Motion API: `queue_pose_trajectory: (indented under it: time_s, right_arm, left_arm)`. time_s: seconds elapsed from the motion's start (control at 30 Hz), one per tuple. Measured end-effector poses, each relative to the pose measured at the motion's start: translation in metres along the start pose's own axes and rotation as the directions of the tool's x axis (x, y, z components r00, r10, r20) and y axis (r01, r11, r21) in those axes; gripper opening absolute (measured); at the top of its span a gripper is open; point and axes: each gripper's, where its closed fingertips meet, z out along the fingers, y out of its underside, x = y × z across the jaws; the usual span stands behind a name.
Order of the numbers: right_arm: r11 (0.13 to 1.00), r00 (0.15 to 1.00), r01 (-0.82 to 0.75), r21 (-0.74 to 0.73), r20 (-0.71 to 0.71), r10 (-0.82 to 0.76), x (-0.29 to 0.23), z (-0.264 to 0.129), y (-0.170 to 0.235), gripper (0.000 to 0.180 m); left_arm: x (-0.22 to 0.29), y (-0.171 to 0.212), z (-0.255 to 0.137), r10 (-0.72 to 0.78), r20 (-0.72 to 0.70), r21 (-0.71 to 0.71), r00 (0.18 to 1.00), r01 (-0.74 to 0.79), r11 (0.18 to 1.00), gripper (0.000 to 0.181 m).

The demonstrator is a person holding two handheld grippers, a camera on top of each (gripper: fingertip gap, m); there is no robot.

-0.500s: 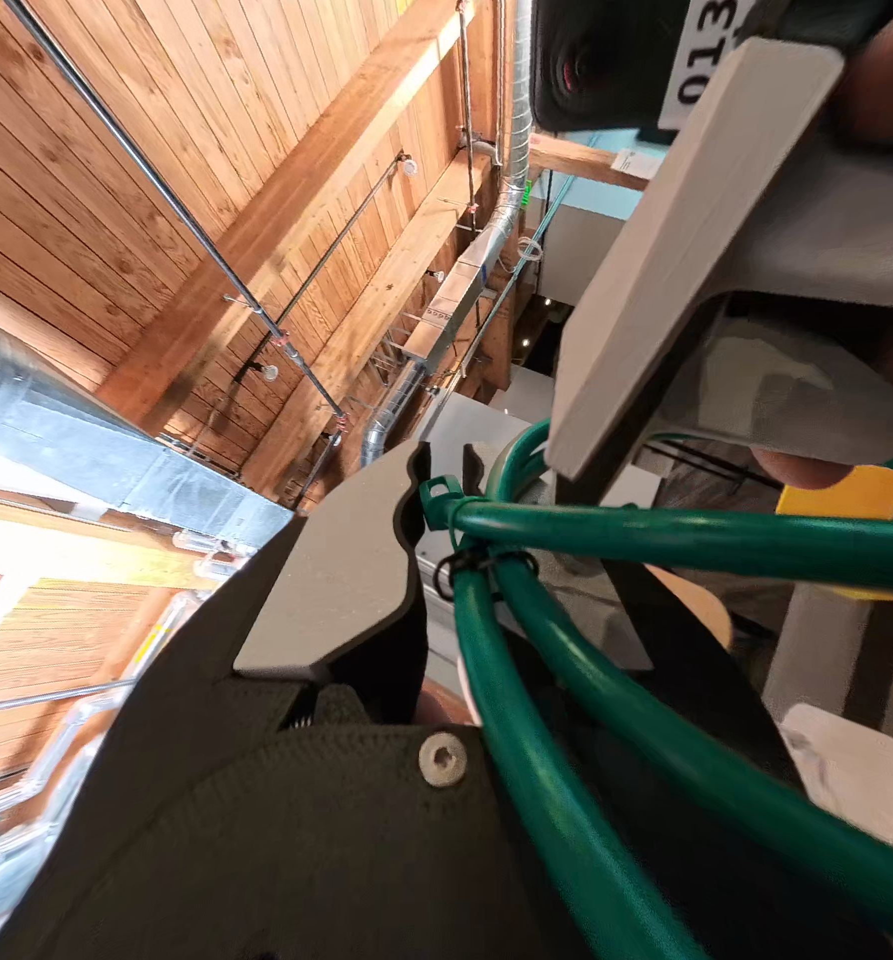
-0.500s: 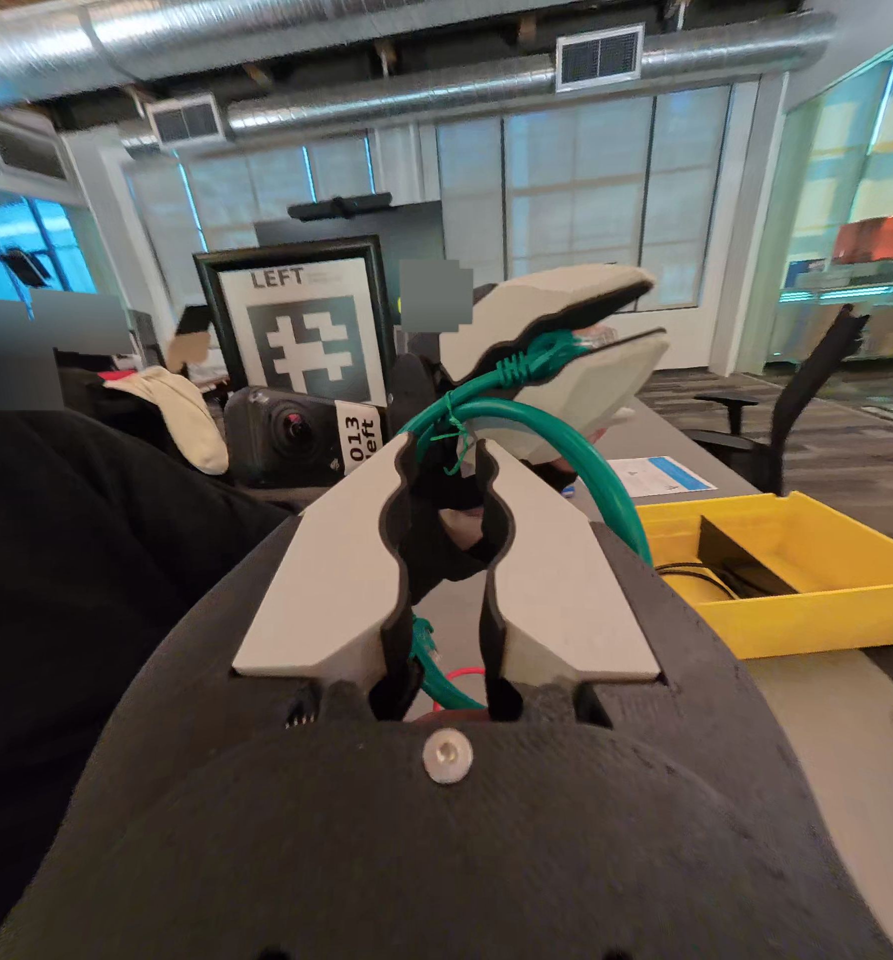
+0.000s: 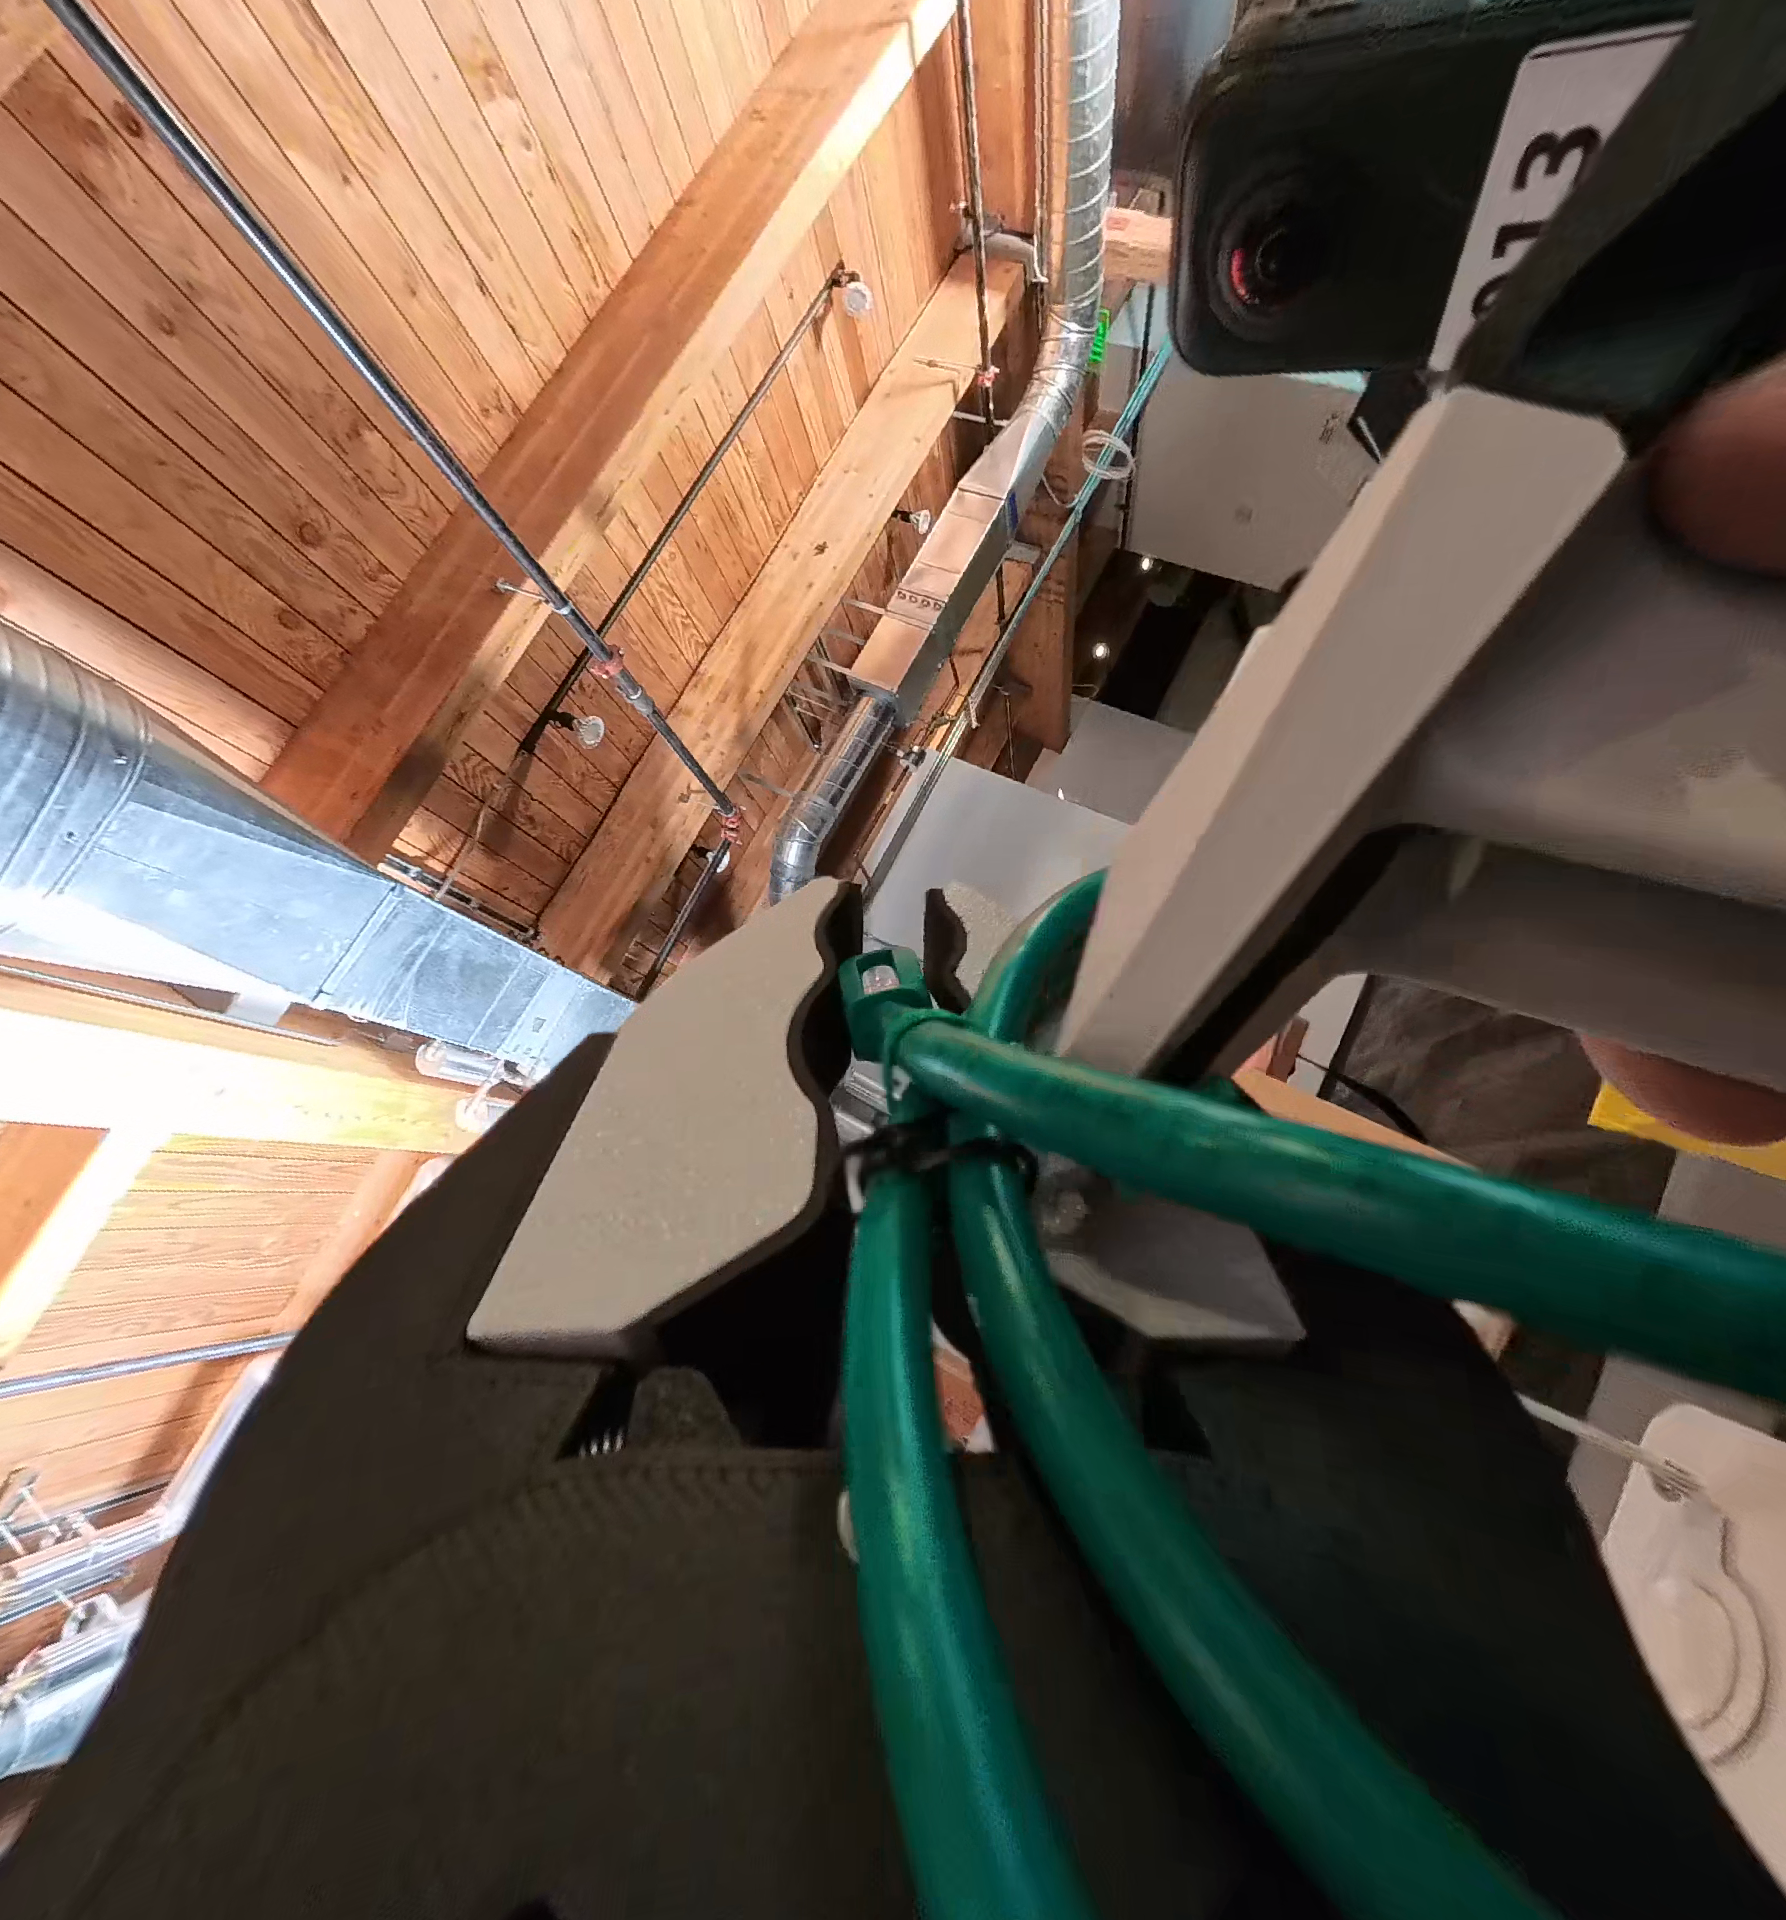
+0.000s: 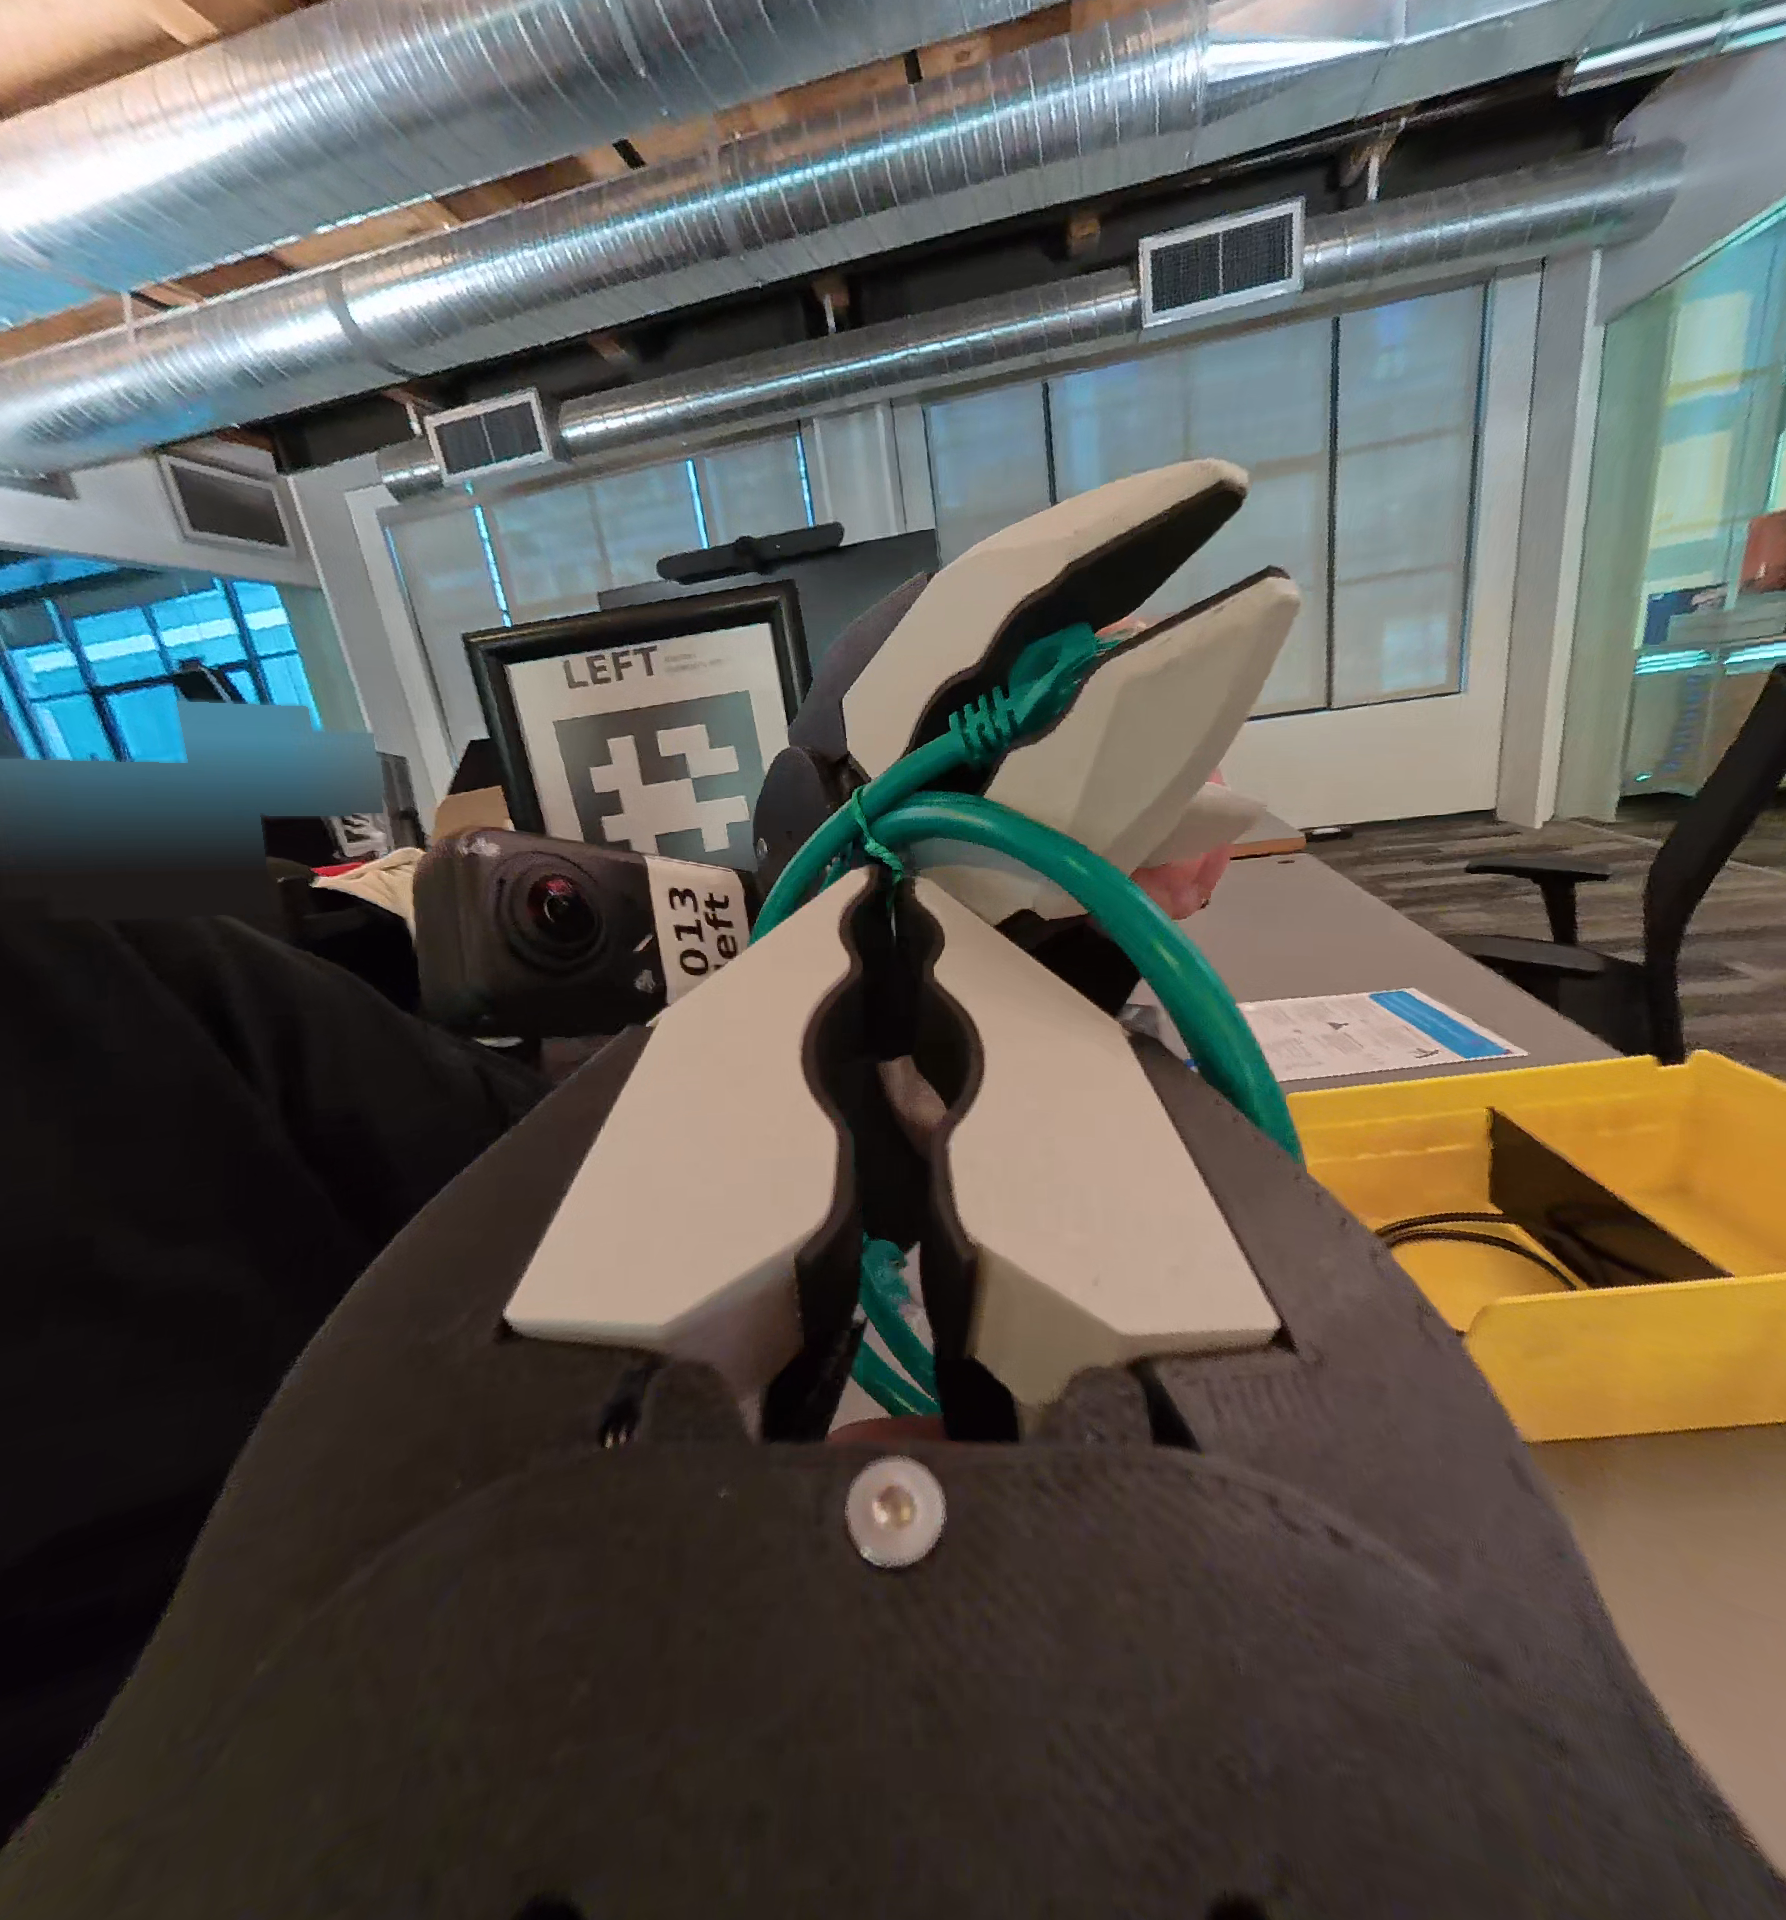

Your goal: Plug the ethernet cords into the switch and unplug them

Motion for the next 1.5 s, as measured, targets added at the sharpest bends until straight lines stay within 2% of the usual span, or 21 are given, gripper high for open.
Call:
queue_pose_trajectory:
  time_s: [0.03,0.17,0.27,0.33,0.4,0.47,0.53,0.57,0.6,0.67,0.73,0.77,0.87,0.97,1.0,1.07,1.1,1.13,1.23,1.27,1.5]
  right_arm:
    - [1.000,1.000,0.020,0.002,-0.018,-0.020,0.002,-0.001,-0.001,0.000]
    - [0.988,0.981,0.150,-0.039,-0.121,-0.154,0.008,-0.005,-0.005,0.000]
    - [0.922,0.881,0.340,-0.186,-0.281,-0.382,0.019,-0.012,-0.008,0.000]
    - [0.800,0.713,0.484,-0.354,-0.370,-0.595,0.028,-0.020,-0.012,0.000]
    - [0.639,0.497,0.588,-0.496,-0.401,-0.769,0.031,-0.028,-0.021,0.000]
    - [0.394,0.197,0.673,-0.626,-0.362,-0.911,0.030,-0.032,-0.030,0.000]
    - [0.164,-0.110,0.658,-0.735,-0.309,-0.945,0.030,-0.035,-0.040,0.000]
    - [0.084,-0.219,0.651,-0.754,-0.293,-0.931,0.027,-0.032,-0.044,0.000]
    - [0.035,-0.295,0.649,-0.760,-0.294,-0.909,0.023,-0.030,-0.047,0.000]
    - [-0.015,-0.364,0.664,-0.747,-0.306,-0.879,0.016,-0.026,-0.049,0.000]
    - [-0.010,-0.314,0.728,-0.685,-0.321,-0.894,0.010,-0.021,-0.045,0.000]
    - [0.035,-0.238,0.772,-0.635,-0.340,-0.910,0.007,-0.020,-0.044,0.002]
    - [0.359,0.179,0.822,-0.443,-0.397,-0.900,-0.003,-0.021,-0.044,0.010]
    - [0.681,0.582,0.675,-0.284,-0.363,-0.728,-0.002,-0.021,-0.036,0.005]
    - [0.767,0.680,0.613,-0.192,-0.367,-0.635,-0.003,-0.022,-0.041,0.003]
    - [0.890,0.851,0.454,-0.035,-0.279,-0.445,-0.010,-0.022,-0.045,0.013]
    - [0.910,0.881,0.415,0.013,-0.257,-0.398,-0.012,-0.023,-0.047,0.014]
    - [0.910,0.874,0.415,0.016,-0.284,-0.393,-0.007,-0.025,-0.049,0.011]
    - [0.899,0.848,0.430,-0.080,-0.307,-0.433,0.003,-0.023,-0.037,0.014]
    - [0.904,0.857,0.423,-0.065,-0.295,-0.422,0.001,-0.022,-0.037,0.014]
    - [0.939,0.912,0.344,-0.009,-0.234,-0.337,-0.001,-0.019,-0.034,0.008]
  left_arm:
    - [0.000,0.001,0.000,-0.007,-0.004,-0.008,1.000,0.007,1.000,0.010]
    - [-0.004,0.008,0.001,-0.007,-0.012,-0.057,1.000,0.006,0.998,0.010]
    - [0.000,0.020,0.003,-0.007,-0.048,-0.126,0.999,0.001,0.992,0.010]
    - [0.005,0.028,0.004,-0.001,-0.065,-0.173,0.998,-0.010,0.985,0.010]
    - [0.010,0.032,0.006,-0.059,-0.093,-0.208,0.994,0.039,0.977,0.010]
    - [0.013,0.031,0.007,-0.101,-0.119,-0.221,0.988,0.073,0.973,0.010]
    - [0.024,0.032,0.010,-0.196,-0.212,-0.265,0.958,0.136,0.954,0.010]
    - [0.027,0.029,0.010,-0.263,-0.245,-0.255,0.933,0.199,0.946,0.010]
    - [0.030,0.027,0.010,-0.348,-0.289,-0.264,0.892,0.276,0.924,0.010]
    - [0.036,0.020,0.007,-0.453,-0.376,-0.279,0.808,0.368,0.887,0.010]
    - [0.034,0.021,0.005,-0.441,-0.382,-0.288,0.812,0.349,0.892,0.010]
    - [0.030,0.023,0.005,-0.414,-0.358,-0.281,0.837,0.327,0.902,0.010]
    - [0.010,0.029,0.004,-0.387,-0.257,-0.218,0.885,0.337,0.916,0.009]
    - [-0.003,0.023,0.002,-0.282,-0.199,-0.137,0.939,0.258,0.956,0.009]
    - [-0.005,0.019,0.002,-0.243,-0.183,-0.115,0.953,0.225,0.968,0.006]
    - [-0.005,0.014,0.001,-0.188,-0.170,-0.084,0.967,0.176,0.981,0.008]
    - [-0.003,0.015,0.002,-0.174,-0.174,-0.090,0.969,0.160,0.983,0.009]
    - [-0.001,0.016,0.002,-0.164,-0.182,-0.096,0.970,0.148,0.984,0.009]
    - [-0.001,0.014,0.002,-0.170,-0.175,-0.072,0.970,0.159,0.985,0.009]
    - [-0.001,0.014,0.003,-0.166,-0.171,-0.070,0.971,0.156,0.985,0.005]
    - [0.005,0.007,0.005,-0.130,-0.177,-0.046,0.975,0.124,0.991,0.010]
